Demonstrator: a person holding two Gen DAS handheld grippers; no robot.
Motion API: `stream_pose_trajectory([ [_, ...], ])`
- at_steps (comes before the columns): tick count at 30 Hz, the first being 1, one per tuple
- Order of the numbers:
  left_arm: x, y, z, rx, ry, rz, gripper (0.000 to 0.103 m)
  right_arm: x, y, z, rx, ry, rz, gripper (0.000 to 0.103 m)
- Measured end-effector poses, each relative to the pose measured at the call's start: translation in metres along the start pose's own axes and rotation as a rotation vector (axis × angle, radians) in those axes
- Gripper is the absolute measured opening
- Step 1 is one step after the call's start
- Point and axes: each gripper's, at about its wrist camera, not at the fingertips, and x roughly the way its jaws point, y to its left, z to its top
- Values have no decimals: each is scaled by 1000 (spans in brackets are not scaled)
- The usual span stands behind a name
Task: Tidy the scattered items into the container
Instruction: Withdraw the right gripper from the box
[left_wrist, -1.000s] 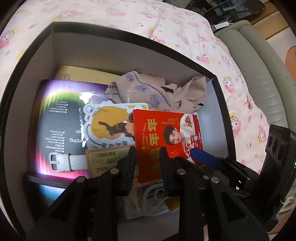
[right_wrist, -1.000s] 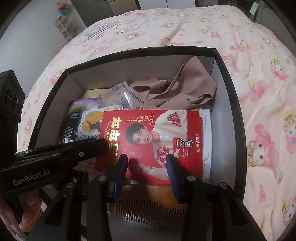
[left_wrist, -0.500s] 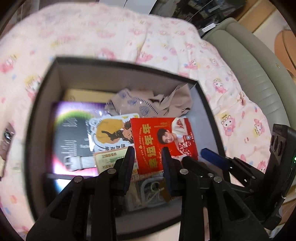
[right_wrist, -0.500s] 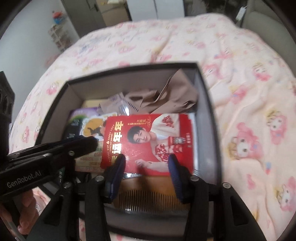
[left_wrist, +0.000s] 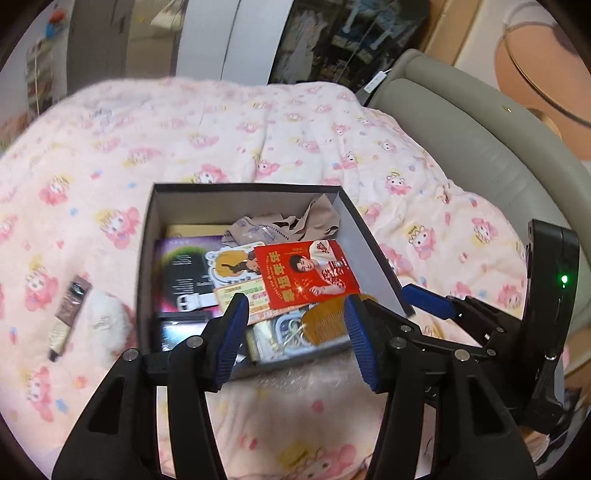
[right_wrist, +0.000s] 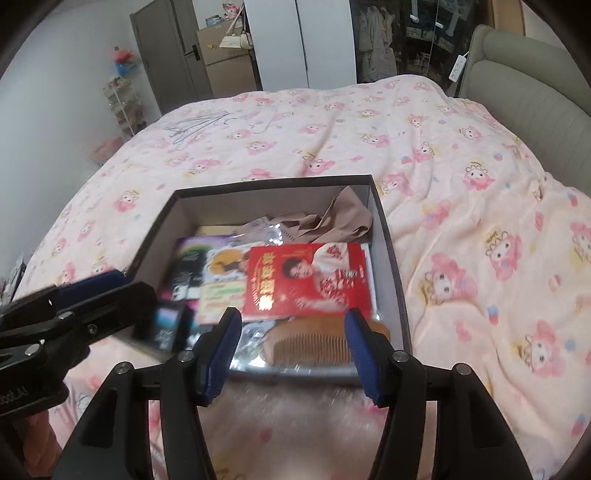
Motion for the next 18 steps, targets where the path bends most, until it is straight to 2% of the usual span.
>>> stream_pose_trajectory([
  [5,-32,-4,-16,23,-24,17,55,-30,15,-17,43,-39,19,56],
  [10,-56,-2,-34,29,-41,47,55,-54,35,-28,14,-80,21,58],
  [18,-80,9,-53,-2,-56,36,55,-70,57,-43,-3,-80,26,58],
])
